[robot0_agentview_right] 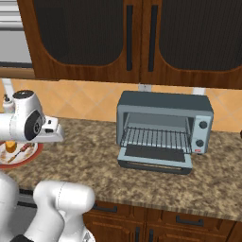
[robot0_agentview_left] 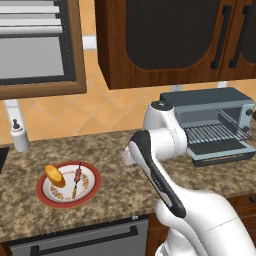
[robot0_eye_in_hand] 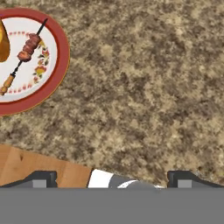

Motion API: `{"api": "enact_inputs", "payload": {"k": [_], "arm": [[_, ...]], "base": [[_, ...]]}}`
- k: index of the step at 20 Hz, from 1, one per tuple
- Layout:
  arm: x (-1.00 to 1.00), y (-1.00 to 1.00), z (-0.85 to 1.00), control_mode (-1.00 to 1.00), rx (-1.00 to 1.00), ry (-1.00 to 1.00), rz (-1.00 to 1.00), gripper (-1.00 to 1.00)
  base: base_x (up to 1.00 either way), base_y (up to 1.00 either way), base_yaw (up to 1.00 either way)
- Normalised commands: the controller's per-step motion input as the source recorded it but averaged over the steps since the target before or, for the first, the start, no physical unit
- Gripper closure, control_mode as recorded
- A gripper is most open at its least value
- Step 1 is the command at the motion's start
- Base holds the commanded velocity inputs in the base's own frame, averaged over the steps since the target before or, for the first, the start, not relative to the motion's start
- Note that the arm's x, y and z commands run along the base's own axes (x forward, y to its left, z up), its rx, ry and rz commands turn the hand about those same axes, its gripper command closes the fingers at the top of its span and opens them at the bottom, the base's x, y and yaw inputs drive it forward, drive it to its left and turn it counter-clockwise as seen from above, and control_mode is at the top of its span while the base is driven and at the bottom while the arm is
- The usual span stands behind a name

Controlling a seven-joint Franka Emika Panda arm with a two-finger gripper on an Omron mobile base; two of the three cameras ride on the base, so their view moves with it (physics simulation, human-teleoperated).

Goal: Pick up the kebab skewer and baguette bread, and place them inside the toaster oven. Close the toaster oven door and start by setting the timer.

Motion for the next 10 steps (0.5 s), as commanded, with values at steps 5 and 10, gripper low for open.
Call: {"api": "enact_inputs", "payload": {"k": [5,10], "arm": [[0.02,1.00,-0.18,-1.00,0.02,0.00,0.01,-1.00],[0.19,0.97,-0.14,-1.00,0.00,0.05,0.01,-1.00]], "base": [[0.00,0.00,0.00],[0.00,0.00,0.00]]}}
